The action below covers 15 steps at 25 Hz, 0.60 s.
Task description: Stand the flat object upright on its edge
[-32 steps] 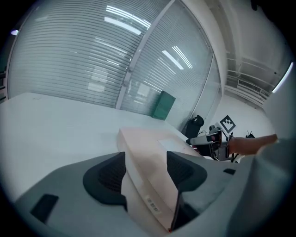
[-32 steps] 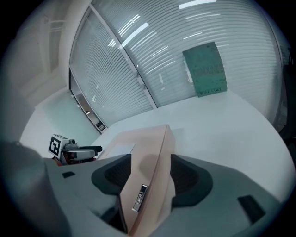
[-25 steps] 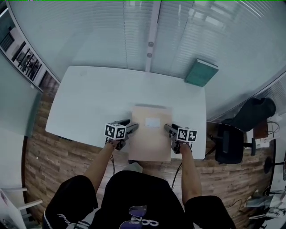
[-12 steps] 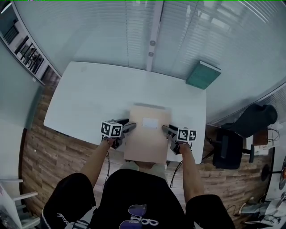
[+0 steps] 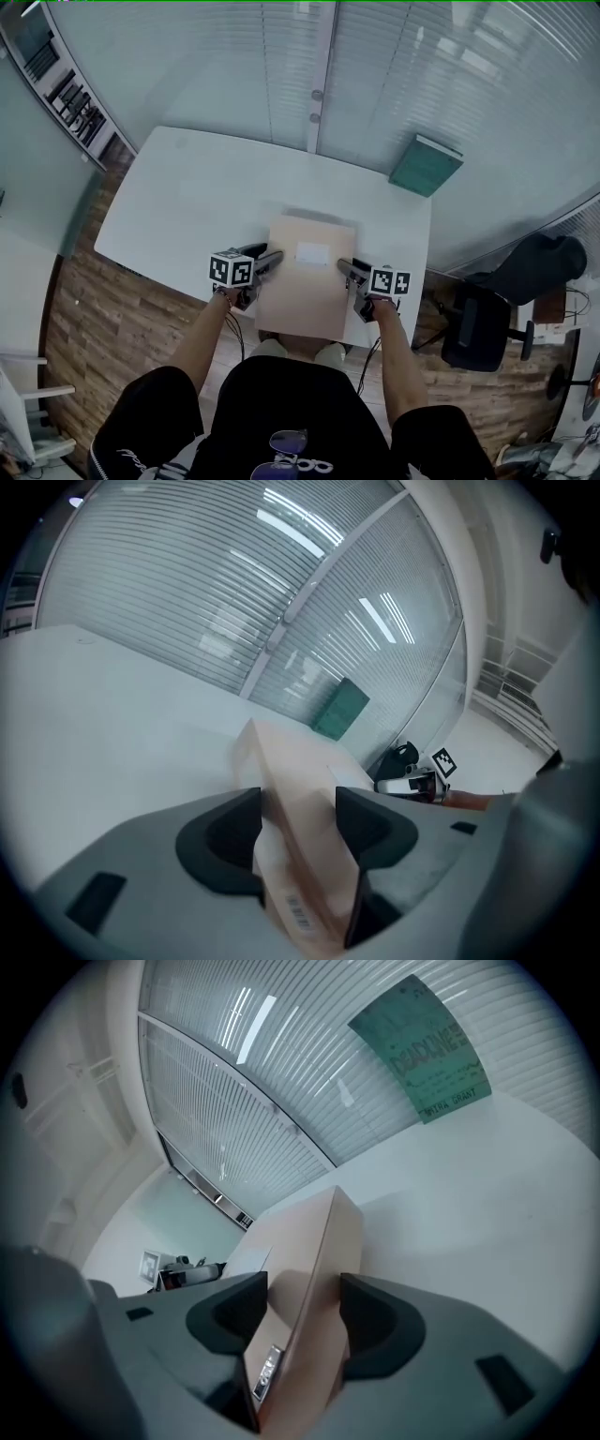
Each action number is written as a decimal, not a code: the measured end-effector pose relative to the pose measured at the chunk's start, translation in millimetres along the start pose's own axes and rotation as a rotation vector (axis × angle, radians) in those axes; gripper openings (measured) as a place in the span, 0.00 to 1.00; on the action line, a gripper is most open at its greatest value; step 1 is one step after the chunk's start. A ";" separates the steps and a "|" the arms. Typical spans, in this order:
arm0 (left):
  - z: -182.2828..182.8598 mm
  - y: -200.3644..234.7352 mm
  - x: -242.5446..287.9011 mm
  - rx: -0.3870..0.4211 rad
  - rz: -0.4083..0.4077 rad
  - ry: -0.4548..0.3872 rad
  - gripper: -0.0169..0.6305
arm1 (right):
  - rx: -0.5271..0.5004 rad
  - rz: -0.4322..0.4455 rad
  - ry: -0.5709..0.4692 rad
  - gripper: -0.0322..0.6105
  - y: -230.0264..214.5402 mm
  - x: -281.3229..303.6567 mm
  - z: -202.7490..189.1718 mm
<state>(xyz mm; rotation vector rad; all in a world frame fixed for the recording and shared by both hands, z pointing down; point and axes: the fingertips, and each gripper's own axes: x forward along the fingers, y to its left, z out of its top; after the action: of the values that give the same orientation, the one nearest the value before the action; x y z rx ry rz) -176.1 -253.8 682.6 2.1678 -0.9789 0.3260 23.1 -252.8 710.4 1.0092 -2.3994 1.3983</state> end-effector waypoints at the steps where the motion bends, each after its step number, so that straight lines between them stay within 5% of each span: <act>1: 5.5 -2.3 1.9 0.008 0.003 -0.007 0.43 | -0.010 0.001 -0.013 0.45 -0.1 -2.3 6.7; 15: 106.3 -52.2 25.2 0.167 -0.032 -0.137 0.39 | -0.203 -0.040 -0.197 0.44 13.0 -54.7 111.2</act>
<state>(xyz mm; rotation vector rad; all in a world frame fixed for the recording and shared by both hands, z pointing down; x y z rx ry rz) -127.3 -319.2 593.1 2.3812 -1.0227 0.2546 74.8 -315.1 615.6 1.1817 -2.5789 1.0599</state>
